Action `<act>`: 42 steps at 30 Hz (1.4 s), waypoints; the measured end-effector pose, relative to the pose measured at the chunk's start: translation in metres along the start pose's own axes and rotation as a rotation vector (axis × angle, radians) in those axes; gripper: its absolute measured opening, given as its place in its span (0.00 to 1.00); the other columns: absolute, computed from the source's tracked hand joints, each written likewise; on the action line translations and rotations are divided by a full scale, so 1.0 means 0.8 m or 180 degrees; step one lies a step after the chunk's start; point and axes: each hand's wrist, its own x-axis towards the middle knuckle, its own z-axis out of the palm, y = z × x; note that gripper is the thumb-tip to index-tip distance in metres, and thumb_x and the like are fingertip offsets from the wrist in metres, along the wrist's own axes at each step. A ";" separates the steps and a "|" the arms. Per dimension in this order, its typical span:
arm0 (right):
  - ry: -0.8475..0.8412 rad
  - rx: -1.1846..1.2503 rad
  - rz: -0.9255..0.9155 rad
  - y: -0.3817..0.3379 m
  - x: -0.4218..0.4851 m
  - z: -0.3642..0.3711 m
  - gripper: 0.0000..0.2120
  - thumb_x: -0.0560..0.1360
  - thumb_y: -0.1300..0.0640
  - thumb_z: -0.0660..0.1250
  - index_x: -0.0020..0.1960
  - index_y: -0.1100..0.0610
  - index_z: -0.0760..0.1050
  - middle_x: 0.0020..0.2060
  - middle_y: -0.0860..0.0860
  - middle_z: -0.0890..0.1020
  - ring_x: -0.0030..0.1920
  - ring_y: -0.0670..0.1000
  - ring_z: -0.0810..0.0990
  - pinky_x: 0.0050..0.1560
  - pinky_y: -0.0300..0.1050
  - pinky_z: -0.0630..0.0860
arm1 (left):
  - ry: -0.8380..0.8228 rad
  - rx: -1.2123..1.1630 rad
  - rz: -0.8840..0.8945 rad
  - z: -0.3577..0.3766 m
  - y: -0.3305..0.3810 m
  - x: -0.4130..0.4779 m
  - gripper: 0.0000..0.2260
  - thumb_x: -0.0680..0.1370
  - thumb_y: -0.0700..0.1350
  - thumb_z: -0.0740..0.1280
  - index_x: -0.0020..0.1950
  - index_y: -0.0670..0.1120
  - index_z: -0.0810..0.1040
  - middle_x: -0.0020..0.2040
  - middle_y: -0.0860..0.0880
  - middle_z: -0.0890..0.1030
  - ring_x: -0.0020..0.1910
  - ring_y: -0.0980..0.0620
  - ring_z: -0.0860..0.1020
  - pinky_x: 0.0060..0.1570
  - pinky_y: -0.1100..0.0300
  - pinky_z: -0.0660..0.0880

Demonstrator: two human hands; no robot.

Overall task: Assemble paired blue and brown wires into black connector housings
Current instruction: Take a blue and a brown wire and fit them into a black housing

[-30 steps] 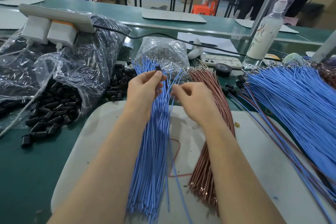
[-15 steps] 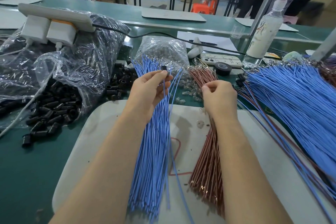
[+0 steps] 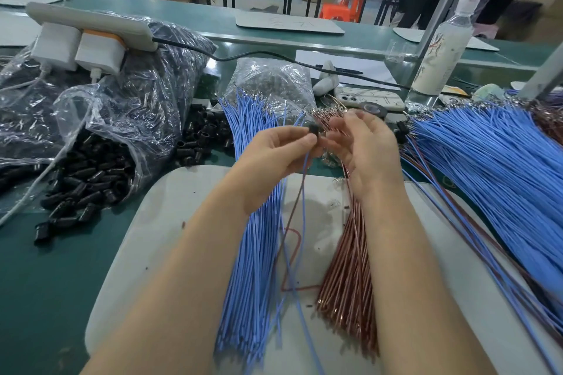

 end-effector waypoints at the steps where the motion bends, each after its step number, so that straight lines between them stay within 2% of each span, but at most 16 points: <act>1: -0.0157 -0.0483 0.0095 0.001 -0.002 0.000 0.06 0.81 0.57 0.60 0.46 0.56 0.74 0.41 0.54 0.81 0.29 0.45 0.74 0.30 0.37 0.74 | 0.0133 -0.0035 0.0071 -0.003 0.001 0.002 0.05 0.78 0.38 0.64 0.48 0.43 0.79 0.44 0.50 0.85 0.44 0.57 0.82 0.46 0.64 0.78; 3: -0.0733 -0.1144 0.0434 0.003 -0.006 -0.001 0.11 0.80 0.53 0.61 0.44 0.58 0.77 0.38 0.52 0.84 0.24 0.43 0.68 0.25 0.34 0.66 | 0.0383 -0.0205 0.0155 -0.009 0.003 0.004 0.09 0.78 0.37 0.64 0.43 0.46 0.82 0.42 0.51 0.85 0.43 0.57 0.81 0.48 0.63 0.76; 5: -0.1447 -0.1282 0.0743 0.004 -0.013 0.001 0.11 0.80 0.55 0.62 0.45 0.60 0.78 0.35 0.52 0.84 0.23 0.43 0.66 0.24 0.32 0.64 | 0.0545 -0.0415 0.0183 -0.014 0.004 0.005 0.13 0.78 0.37 0.63 0.38 0.47 0.82 0.41 0.51 0.84 0.43 0.57 0.80 0.49 0.61 0.76; 6: -0.1701 -0.1299 0.0776 0.004 -0.016 0.002 0.09 0.80 0.57 0.62 0.46 0.60 0.78 0.34 0.51 0.84 0.23 0.43 0.67 0.25 0.32 0.65 | 0.0571 -0.0469 0.0190 -0.015 0.004 0.005 0.12 0.78 0.37 0.63 0.39 0.47 0.81 0.41 0.51 0.84 0.43 0.56 0.80 0.48 0.62 0.76; 9: -0.1902 -0.1310 0.0660 0.005 -0.018 0.003 0.07 0.79 0.61 0.63 0.45 0.59 0.78 0.32 0.49 0.82 0.26 0.43 0.70 0.27 0.33 0.69 | 0.0557 -0.0491 0.0200 -0.014 0.004 0.005 0.08 0.79 0.37 0.63 0.43 0.45 0.79 0.40 0.52 0.85 0.44 0.57 0.80 0.43 0.64 0.77; 11: -0.1774 -0.1406 0.0546 0.005 -0.018 0.004 0.07 0.79 0.61 0.64 0.44 0.58 0.78 0.32 0.50 0.82 0.27 0.44 0.73 0.29 0.33 0.71 | 0.0602 -0.0549 0.0183 -0.013 0.003 0.006 0.06 0.78 0.37 0.63 0.44 0.45 0.78 0.41 0.52 0.84 0.44 0.56 0.80 0.43 0.64 0.77; 14: -0.1205 -0.1432 0.0293 0.006 -0.015 0.005 0.07 0.79 0.62 0.62 0.44 0.57 0.75 0.33 0.52 0.80 0.25 0.43 0.73 0.27 0.33 0.71 | 0.0851 -0.0344 0.0139 -0.013 0.000 0.009 0.04 0.78 0.39 0.65 0.47 0.47 0.77 0.46 0.51 0.84 0.48 0.54 0.79 0.51 0.60 0.75; 17: -0.0547 -0.0816 -0.0046 0.002 -0.013 0.005 0.05 0.81 0.62 0.59 0.47 0.58 0.73 0.33 0.51 0.80 0.24 0.42 0.74 0.26 0.34 0.72 | 0.1069 0.0446 0.0302 -0.015 -0.005 0.009 0.04 0.78 0.43 0.67 0.46 0.52 0.76 0.46 0.50 0.82 0.46 0.53 0.79 0.50 0.59 0.74; 20: 0.0164 -0.0075 -0.0624 -0.006 -0.011 0.001 0.04 0.82 0.60 0.57 0.49 0.58 0.70 0.34 0.51 0.80 0.26 0.44 0.77 0.28 0.36 0.75 | 0.0952 0.1299 0.0657 -0.013 -0.007 0.007 0.08 0.77 0.41 0.68 0.44 0.54 0.75 0.41 0.55 0.81 0.43 0.55 0.79 0.50 0.60 0.76; 25: 0.0887 -0.0217 -0.1433 -0.007 -0.012 -0.004 0.08 0.83 0.59 0.53 0.45 0.51 0.65 0.35 0.53 0.79 0.24 0.46 0.78 0.26 0.38 0.75 | 0.0780 0.2385 0.0889 -0.008 -0.012 0.004 0.05 0.77 0.39 0.67 0.52 0.46 0.78 0.43 0.55 0.80 0.45 0.54 0.80 0.51 0.65 0.75; 31: 0.1214 -0.0144 -0.1735 -0.007 -0.010 -0.005 0.08 0.83 0.60 0.53 0.46 0.51 0.63 0.35 0.53 0.78 0.24 0.47 0.78 0.26 0.38 0.74 | 0.0631 0.2790 0.0905 -0.009 -0.013 0.001 0.07 0.78 0.40 0.65 0.54 0.47 0.78 0.47 0.53 0.81 0.49 0.56 0.78 0.53 0.64 0.72; 35: 0.1233 -0.0382 -0.1844 -0.004 -0.009 -0.004 0.09 0.83 0.60 0.52 0.45 0.50 0.62 0.34 0.52 0.78 0.24 0.48 0.78 0.26 0.38 0.74 | 0.0589 0.2851 0.0952 -0.009 -0.013 0.000 0.07 0.78 0.40 0.65 0.55 0.47 0.78 0.48 0.53 0.81 0.50 0.57 0.77 0.53 0.66 0.71; 42: 0.1249 -0.0584 -0.1992 -0.001 -0.008 -0.002 0.05 0.83 0.59 0.53 0.48 0.54 0.63 0.34 0.51 0.78 0.25 0.49 0.79 0.27 0.39 0.75 | 0.0509 0.3011 0.0995 -0.010 -0.014 0.000 0.08 0.78 0.40 0.64 0.55 0.48 0.78 0.49 0.52 0.80 0.50 0.56 0.77 0.52 0.66 0.70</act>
